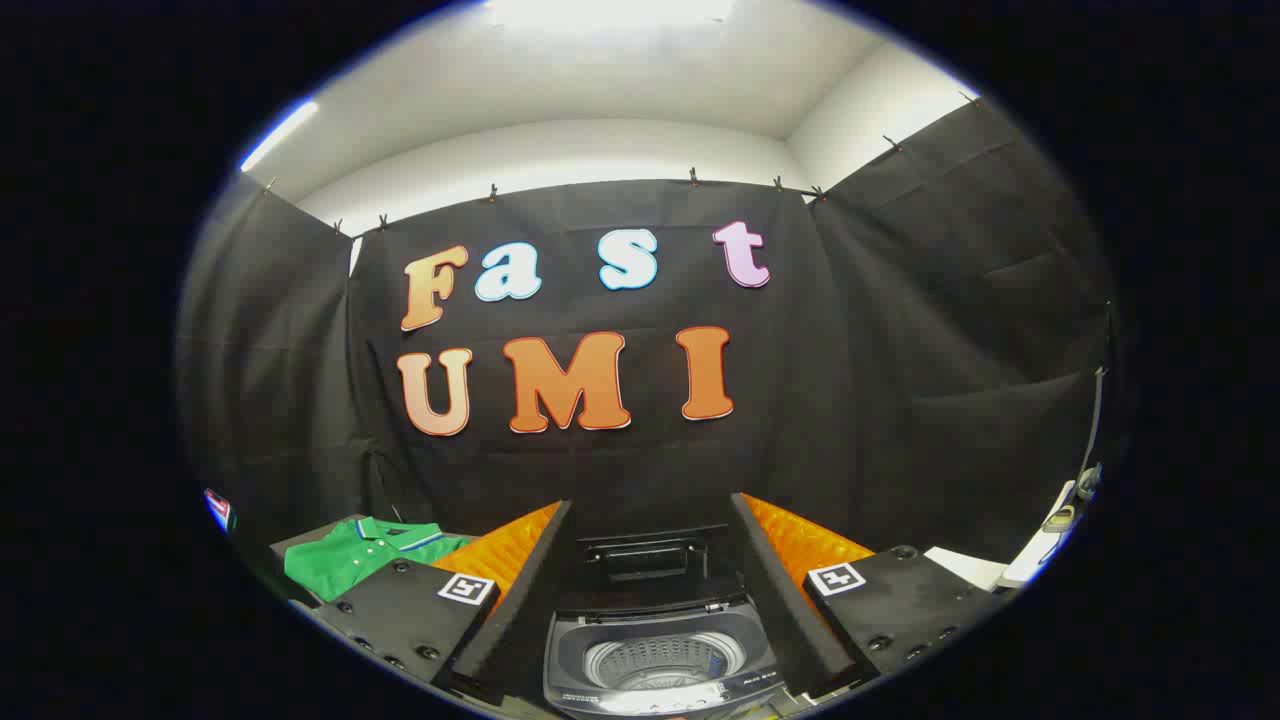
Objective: Put the clothes into the washing machine and then close the washing machine lid.
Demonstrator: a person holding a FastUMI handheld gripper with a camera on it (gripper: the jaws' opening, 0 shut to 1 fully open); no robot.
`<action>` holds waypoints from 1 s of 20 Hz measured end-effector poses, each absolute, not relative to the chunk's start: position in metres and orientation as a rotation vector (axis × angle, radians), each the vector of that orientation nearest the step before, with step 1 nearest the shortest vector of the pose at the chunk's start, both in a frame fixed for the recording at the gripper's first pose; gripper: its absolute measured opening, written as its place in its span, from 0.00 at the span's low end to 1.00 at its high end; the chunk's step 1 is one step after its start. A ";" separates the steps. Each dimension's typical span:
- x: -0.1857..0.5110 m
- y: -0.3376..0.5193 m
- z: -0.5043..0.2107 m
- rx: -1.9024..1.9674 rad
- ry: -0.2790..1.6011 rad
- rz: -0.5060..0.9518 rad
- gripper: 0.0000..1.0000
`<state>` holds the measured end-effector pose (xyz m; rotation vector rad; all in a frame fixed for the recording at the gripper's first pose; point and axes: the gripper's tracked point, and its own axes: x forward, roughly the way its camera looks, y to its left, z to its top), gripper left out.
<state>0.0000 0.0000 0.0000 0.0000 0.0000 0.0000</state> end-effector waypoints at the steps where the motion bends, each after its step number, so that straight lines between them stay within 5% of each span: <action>1: -0.001 0.003 0.001 -0.004 0.004 -0.001 0.98; 20: -0.020 0.019 -0.012 -0.008 0.024 0.004 0.98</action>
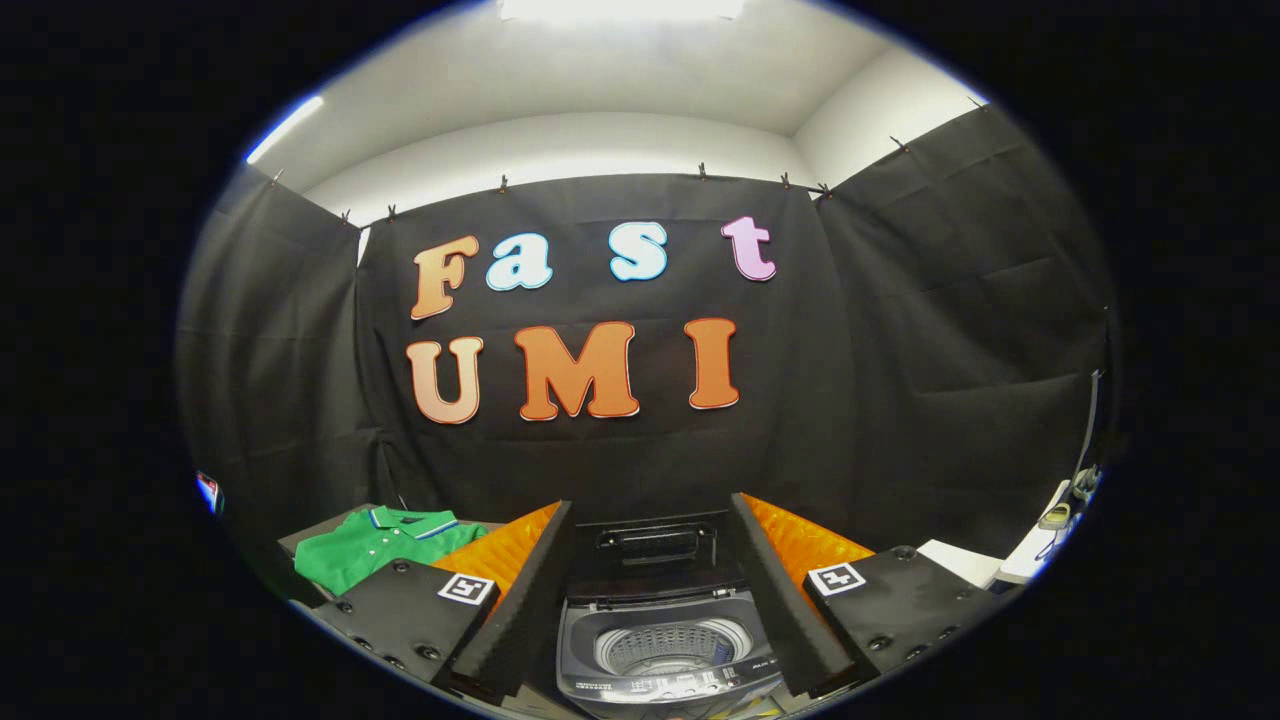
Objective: Put the clothes into the washing machine and then close the washing machine lid.
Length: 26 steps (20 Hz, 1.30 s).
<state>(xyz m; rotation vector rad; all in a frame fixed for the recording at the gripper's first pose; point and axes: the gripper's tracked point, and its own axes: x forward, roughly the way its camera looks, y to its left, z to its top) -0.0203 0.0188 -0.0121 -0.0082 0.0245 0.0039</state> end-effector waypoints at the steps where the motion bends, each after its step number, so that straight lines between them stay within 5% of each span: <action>1: -0.020 0.018 -0.010 -0.008 0.024 0.002 0.98; 17: 0.006 0.078 -0.005 0.038 0.027 0.090 0.98; 26: 0.047 0.219 -0.030 0.069 0.111 0.339 0.98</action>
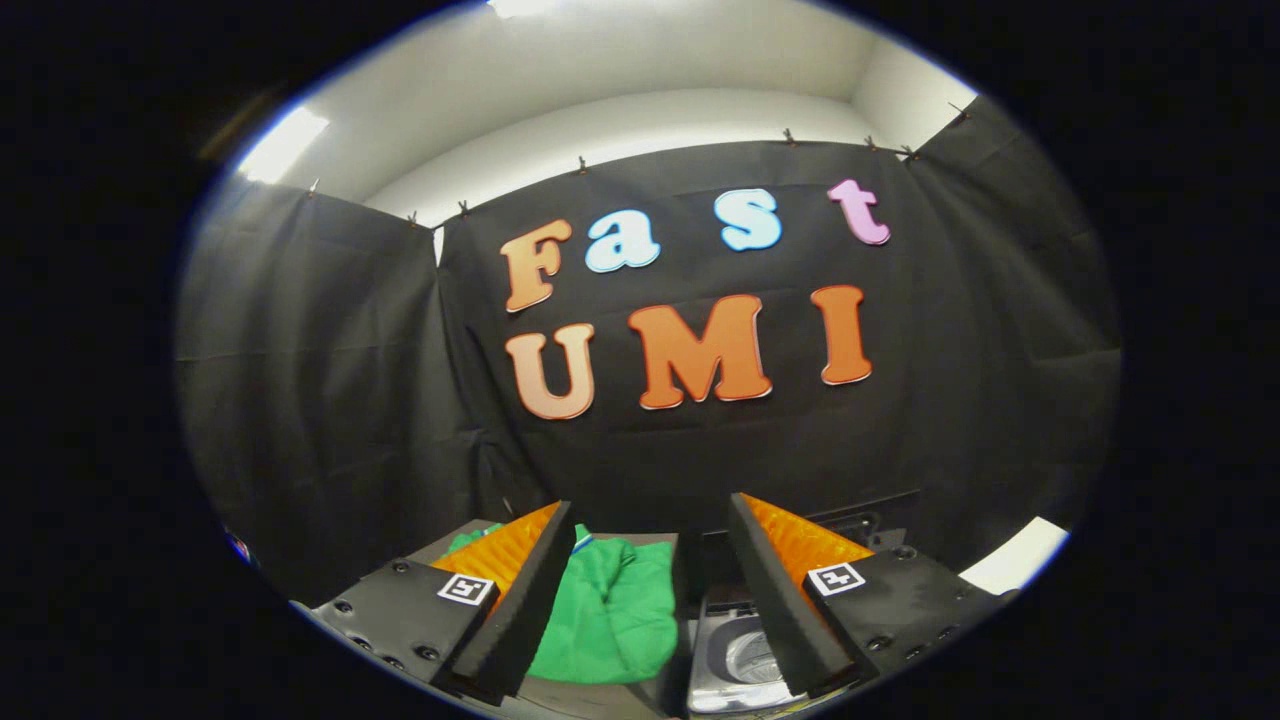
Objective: Put the clothes into the washing machine and then close the washing machine lid.
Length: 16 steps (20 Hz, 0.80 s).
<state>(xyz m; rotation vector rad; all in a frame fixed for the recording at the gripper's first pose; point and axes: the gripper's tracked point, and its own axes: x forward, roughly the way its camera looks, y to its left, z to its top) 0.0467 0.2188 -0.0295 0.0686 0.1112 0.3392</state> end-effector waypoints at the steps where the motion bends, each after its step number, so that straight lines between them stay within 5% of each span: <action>1: 0.049 0.239 -0.037 0.072 0.132 0.377 0.98; 16: 0.088 0.418 -0.191 -0.023 0.573 0.524 0.99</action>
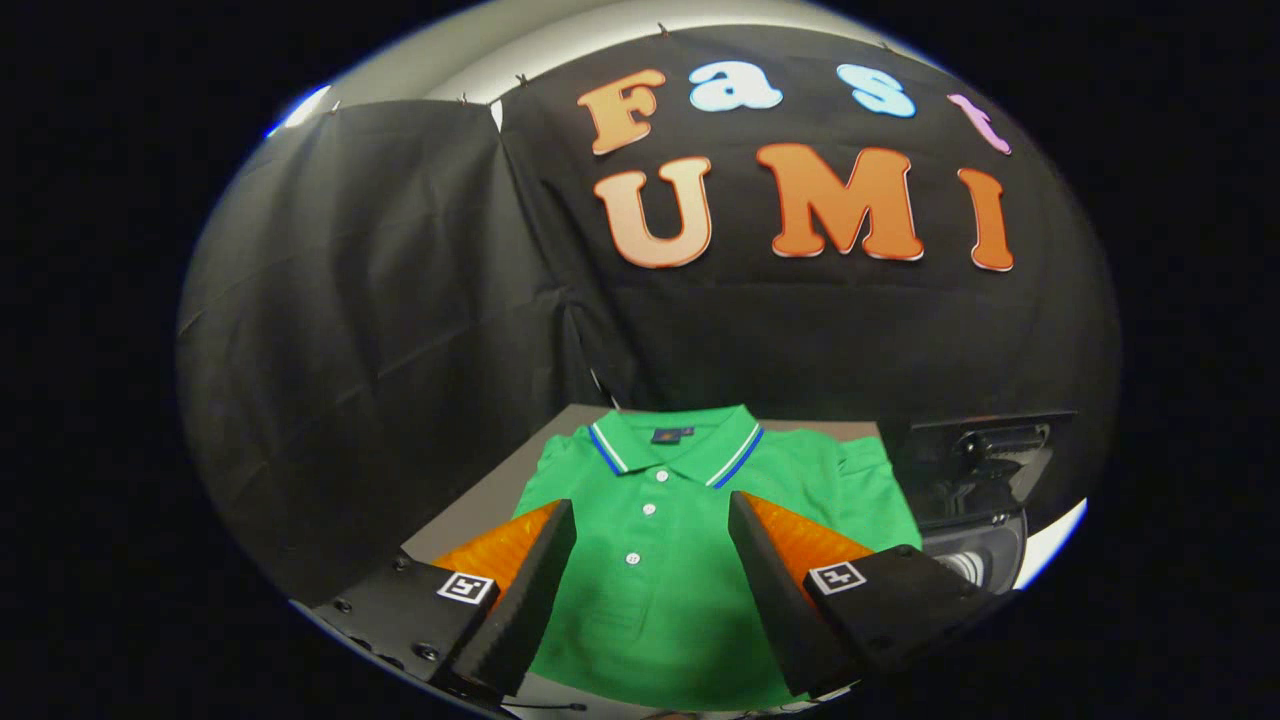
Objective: Put the clothes into the washing machine and then close the washing machine lid.
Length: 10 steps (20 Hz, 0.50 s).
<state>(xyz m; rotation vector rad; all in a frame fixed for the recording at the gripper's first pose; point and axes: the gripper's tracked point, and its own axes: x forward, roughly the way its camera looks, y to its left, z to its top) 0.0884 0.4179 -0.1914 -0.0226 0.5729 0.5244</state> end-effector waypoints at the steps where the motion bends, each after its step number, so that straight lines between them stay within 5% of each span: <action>1: 0.092 0.421 -0.199 -0.036 0.594 0.517 0.99; 10: 0.102 0.414 -0.244 -0.180 0.678 0.457 0.99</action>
